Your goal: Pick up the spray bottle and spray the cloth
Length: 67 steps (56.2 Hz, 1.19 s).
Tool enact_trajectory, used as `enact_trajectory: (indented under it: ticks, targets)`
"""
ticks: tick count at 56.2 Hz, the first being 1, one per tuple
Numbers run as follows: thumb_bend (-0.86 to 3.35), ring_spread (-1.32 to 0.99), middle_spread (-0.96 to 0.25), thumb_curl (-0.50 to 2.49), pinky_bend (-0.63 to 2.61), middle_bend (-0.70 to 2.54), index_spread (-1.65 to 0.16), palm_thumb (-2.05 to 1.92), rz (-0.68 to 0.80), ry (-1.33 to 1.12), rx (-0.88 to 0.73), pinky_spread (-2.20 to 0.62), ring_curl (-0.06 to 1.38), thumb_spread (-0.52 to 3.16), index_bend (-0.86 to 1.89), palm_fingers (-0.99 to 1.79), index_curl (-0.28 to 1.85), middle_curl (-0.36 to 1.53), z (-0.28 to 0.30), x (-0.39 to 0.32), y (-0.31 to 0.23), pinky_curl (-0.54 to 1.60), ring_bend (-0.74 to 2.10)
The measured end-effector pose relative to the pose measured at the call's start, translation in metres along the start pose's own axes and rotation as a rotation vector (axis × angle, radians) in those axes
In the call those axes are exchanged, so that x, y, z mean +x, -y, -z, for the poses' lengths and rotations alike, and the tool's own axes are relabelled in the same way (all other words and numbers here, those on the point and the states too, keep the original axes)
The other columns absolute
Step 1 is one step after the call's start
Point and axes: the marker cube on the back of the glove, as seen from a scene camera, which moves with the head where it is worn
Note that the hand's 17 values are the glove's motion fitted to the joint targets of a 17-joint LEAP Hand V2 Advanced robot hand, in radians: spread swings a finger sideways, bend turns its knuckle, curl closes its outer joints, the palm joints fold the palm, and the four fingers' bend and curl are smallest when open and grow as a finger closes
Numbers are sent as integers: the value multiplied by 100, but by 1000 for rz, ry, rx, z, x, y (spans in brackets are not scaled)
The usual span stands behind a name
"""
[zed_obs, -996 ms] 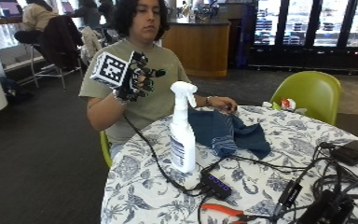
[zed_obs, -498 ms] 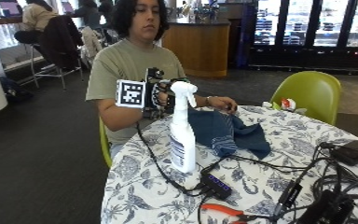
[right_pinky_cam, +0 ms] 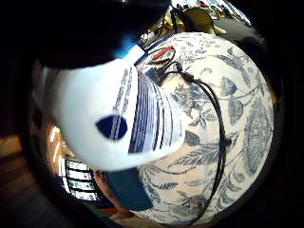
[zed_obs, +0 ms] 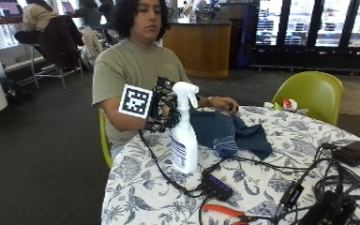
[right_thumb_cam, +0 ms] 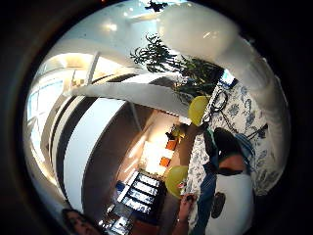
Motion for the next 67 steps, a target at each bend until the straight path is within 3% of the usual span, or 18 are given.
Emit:
enact_trajectory:
  ticks: [13,21,26,32,36,40,45,55,67]
  targets:
    - [-2,-1,6,46,33,28,-21,98,31,56,107,13,36,87,15,37,21,40,-12,3,42,34,47]
    - [-3,-2,7,46,30,26,-22,97,3,61,60,10,36,85,12,42,22,39,-16,6,62,34,50]
    - [-3,-4,6,46,34,23,-22,96,-52,96,-25,9,37,85,10,45,21,38,-20,12,76,35,52]
    - [-3,-4,6,46,38,21,-22,95,-276,159,-240,8,37,84,8,48,19,38,-23,14,95,36,56]
    - [-3,-4,6,46,40,21,-21,94,-301,181,-334,8,38,84,7,52,18,38,-23,14,100,37,59]
    - [-2,-10,-4,47,22,39,-23,94,-260,189,-381,3,35,84,26,106,24,42,-21,9,99,29,58]
    - [1,-12,-10,50,18,52,-24,101,-143,234,-349,-2,40,79,28,126,32,49,-8,-7,89,31,59]
    - [-3,-15,-16,58,30,59,-25,103,92,126,-500,-14,45,60,35,135,42,54,29,-90,58,38,60]
    - [-2,-17,-19,66,37,64,-26,102,244,-469,-857,-20,47,46,40,136,49,56,-3,-145,-8,42,63]
